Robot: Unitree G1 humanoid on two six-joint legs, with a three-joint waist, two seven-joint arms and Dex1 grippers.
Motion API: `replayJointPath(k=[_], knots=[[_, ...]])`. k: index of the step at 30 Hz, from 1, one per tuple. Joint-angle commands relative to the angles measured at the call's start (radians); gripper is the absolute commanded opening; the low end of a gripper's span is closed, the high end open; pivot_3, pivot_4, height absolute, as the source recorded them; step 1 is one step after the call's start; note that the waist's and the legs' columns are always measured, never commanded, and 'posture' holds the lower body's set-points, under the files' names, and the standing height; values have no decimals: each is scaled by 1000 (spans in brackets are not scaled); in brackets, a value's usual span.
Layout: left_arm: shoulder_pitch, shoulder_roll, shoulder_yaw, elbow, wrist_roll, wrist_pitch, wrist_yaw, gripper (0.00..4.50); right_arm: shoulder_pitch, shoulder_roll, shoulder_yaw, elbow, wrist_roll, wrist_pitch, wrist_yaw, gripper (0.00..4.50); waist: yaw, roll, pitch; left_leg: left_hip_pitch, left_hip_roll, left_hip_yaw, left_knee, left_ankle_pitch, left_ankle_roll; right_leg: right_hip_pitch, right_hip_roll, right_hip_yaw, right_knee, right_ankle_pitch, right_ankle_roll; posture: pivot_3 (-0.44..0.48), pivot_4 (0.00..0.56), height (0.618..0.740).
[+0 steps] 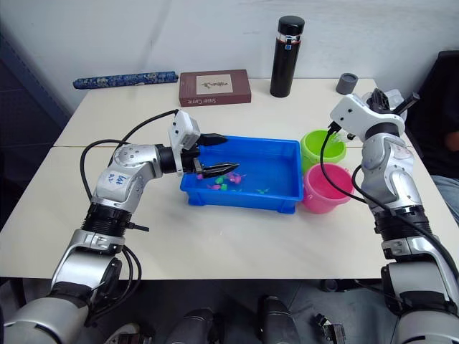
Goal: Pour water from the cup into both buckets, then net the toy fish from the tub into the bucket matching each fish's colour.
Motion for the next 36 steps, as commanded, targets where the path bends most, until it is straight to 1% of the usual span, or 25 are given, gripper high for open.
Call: replayJointPath(k=[1,17,19,23,26,27,29,30,33,36], knots=[[0,15,20,-44,-4,-4,6,4500,-35,-21,-5,-9,-32,-24,-21,38,0,0,0,0,0,0,0,0,0,0,0,0,0,0,0,0,150,740],[21,33,23,-81,-8,14,19,4500,-48,-4,-4,8,-60,-58,-21,38,0,0,0,0,0,0,0,0,0,0,0,0,0,0,0,0,150,740],[21,33,23,-81,-9,12,20,4500,-47,7,-32,8,-31,-36,-16,38,-1,0,0,0,0,0,0,0,0,0,0,0,0,0,0,0,150,740],[19,33,23,-75,-8,6,21,4500,-29,56,-169,-2,111,54,6,38,2,0,0,0,0,0,0,0,0,0,0,0,0,0,0,0,150,740],[15,31,22,-70,-8,1,20,4500,-7,91,-299,-29,237,124,17,38,5,0,0,0,0,-1,0,0,0,0,0,-1,0,0,0,0,150,740],[11,29,21,-65,-7,-2,18,4500,0,114,-376,-42,305,157,11,38,4,0,0,0,0,-1,0,0,0,0,0,-1,0,0,0,0,150,740],[1,26,19,-53,-6,-9,14,4500,21,156,-535,-64,428,193,-23,38,3,0,0,0,0,-1,0,0,0,1,0,-1,0,0,0,0,150,740],[-3,25,18,-48,-6,-12,12,4500,30,173,-593,-75,474,204,-37,38,3,0,0,0,0,-1,0,0,0,1,0,-1,0,0,0,0,150,740],[-12,21,21,-37,-14,-18,2,4500,59,207,-695,-101,551,247,-79,38,2,0,0,0,1,-1,0,0,-1,0,0,-1,0,0,0,0,150,740],[-15,16,22,-45,-34,-14,-28,4500,87,271,-804,-121,657,282,-124,38,1,0,0,0,0,-1,0,0,-1,0,0,0,1,0,0,0,150,740]])
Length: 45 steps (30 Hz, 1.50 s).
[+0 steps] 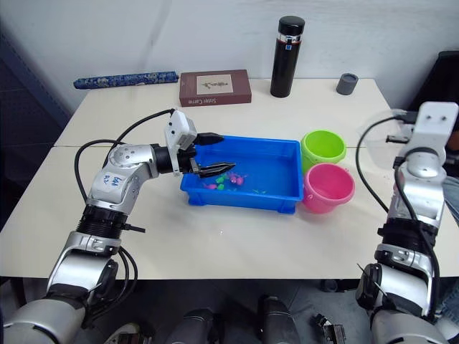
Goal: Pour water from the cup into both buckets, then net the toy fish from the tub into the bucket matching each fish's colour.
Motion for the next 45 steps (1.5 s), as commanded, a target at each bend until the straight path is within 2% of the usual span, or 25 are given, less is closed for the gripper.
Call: replayJointPath(k=[1,9,16,21,24,25,27,31,39,42,45], knots=[[-27,-3,17,-22,-33,-10,-40,4500,14,57,-121,-63,129,15,-59,38,-3,0,0,0,0,0,0,0,0,0,0,0,0,0,0,0,150,740],[-11,33,8,-71,-44,39,-102,4500,23,159,-175,36,250,-90,-124,38,-5,1,0,1,0,1,-1,0,0,0,0,2,1,0,0,0,150,740],[-2,56,14,-105,-41,70,-103,4500,31,147,-108,160,247,-158,-162,38,-4,1,0,1,0,1,-1,0,0,0,0,2,1,0,0,0,150,740],[0,57,13,-108,-41,74,-102,4500,69,130,-75,154,254,-123,-182,38,-5,1,0,1,0,1,-1,0,0,0,0,2,1,0,0,0,150,740],[2,52,11,-108,-40,73,-99,4500,109,119,-67,110,267,-75,-179,1024,-1,1,0,1,0,1,-1,0,0,0,0,2,1,0,0,0,150,740],[3,50,10,-107,-39,72,-98,4500,127,115,-64,88,269,-57,-176,1613,0,1,0,1,0,0,-1,0,0,0,-1,2,1,0,0,0,150,740],[2,46,7,-102,-37,68,-100,4500,174,105,-58,20,278,9,-163,2386,1,1,0,1,0,0,-1,0,0,0,-1,2,1,0,0,0,150,740],[-1,42,3,-89,-34,60,-104,4500,250,100,-53,-105,299,121,-149,4329,-1,1,0,1,0,0,-1,0,1,0,-1,3,1,0,0,0,150,740],[2,32,5,-73,-34,59,-102,4500,418,54,-67,-463,370,409,-74,4426,1,1,0,1,0,0,-2,0,1,0,-1,3,1,0,0,0,150,740],[22,46,29,-74,-43,71,-94,4500,484,-49,-61,-605,444,487,70,4426,3,2,0,1,0,0,-2,0,2,0,-1,3,0,0,0,0,150,740],[46,60,59,-75,-37,78,-53,4500,541,-195,-68,-656,526,495,273,4426,3,2,0,1,0,0,-2,-1,2,0,-1,3,0,0,0,0,150,740]])
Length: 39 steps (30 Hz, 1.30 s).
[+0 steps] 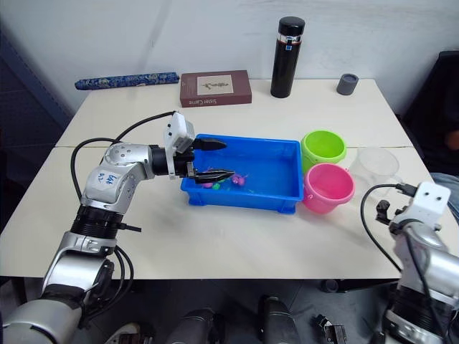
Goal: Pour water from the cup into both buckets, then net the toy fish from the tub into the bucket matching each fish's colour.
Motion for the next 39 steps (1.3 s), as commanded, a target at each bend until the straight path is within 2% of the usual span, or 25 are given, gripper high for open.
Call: replayJointPath(k=[1,3,5,9,12,15,18,21,27,39], knots=[[29,25,65,-29,-14,8,56,4500,46,-156,-34,-106,134,1,275,4426,0,0,0,0,0,0,0,0,0,0,0,0,0,0,0,0,150,740],[56,41,93,-41,-15,22,90,4500,70,-216,-39,-142,212,-21,419,4426,-3,0,0,0,1,0,0,0,0,0,1,0,-1,0,0,0,150,740],[86,59,127,-55,-15,36,128,4500,107,-267,-17,-169,227,-133,569,4426,-1,-2,1,1,2,0,-2,0,0,1,3,0,-1,0,0,0,150,740],[150,102,199,-86,-14,67,205,4500,86,-278,75,-201,322,-217,764,4426,-1,-4,2,1,1,0,-1,0,0,1,2,0,-1,0,0,0,150,740],[190,133,247,-103,-8,87,262,4500,49,-258,179,-217,352,-250,834,4426,0,-5,2,1,1,0,0,0,0,1,1,0,-1,0,0,0,150,740],[213,157,265,-107,3,89,300,4500,32,-254,268,-204,323,-301,876,4426,8,-5,2,1,1,-1,0,-1,-1,1,0,-1,-2,0,0,0,150,740],[247,202,289,-70,32,109,353,4500,8,-229,416,-190,259,-401,946,4426,16,-5,2,1,1,-2,0,-1,-1,1,-1,-2,-3,0,0,0,150,740],[262,227,308,-41,30,120,372,4500,-21,-199,486,-165,223,-459,964,4426,17,-5,2,1,1,-2,0,-1,-1,1,-1,-2,-3,0,0,0,150,740],[264,252,321,83,40,107,394,4500,-43,-166,542,-136,190,-510,977,4426,23,-6,2,0,0,-2,0,-1,-1,1,-1,-3,-3,0,0,0,150,740],[35,242,252,662,148,-126,409,4500,19,-194,482,-253,226,-453,922,4426,25,-7,2,0,0,-2,1,-2,-1,1,-1,-5,-3,0,0,0,150,740]])
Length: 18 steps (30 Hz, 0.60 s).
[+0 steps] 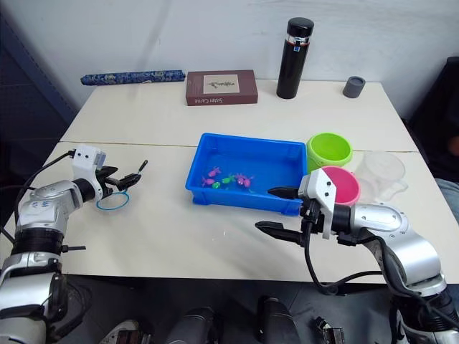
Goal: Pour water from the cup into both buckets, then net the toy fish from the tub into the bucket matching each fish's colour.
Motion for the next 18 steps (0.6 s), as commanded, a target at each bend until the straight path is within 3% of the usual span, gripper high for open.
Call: replayJointPath(k=[1,8,18], knots=[[-83,-3,-19,177,38,-98,-6,4500,34,-32,-72,-87,38,30,-32,4426,0,-1,0,0,0,0,0,0,0,0,0,0,0,0,0,0,150,740],[-167,-34,-38,396,85,-188,24,4500,82,-58,-137,-172,88,100,-96,4426,0,-2,0,0,0,0,0,0,0,0,0,-1,0,0,0,0,150,740],[-184,-65,-70,480,141,-196,42,4500,114,-91,-196,-232,135,154,-153,4426,1,-3,-1,0,0,1,0,0,0,0,0,0,1,0,0,0,150,740]])
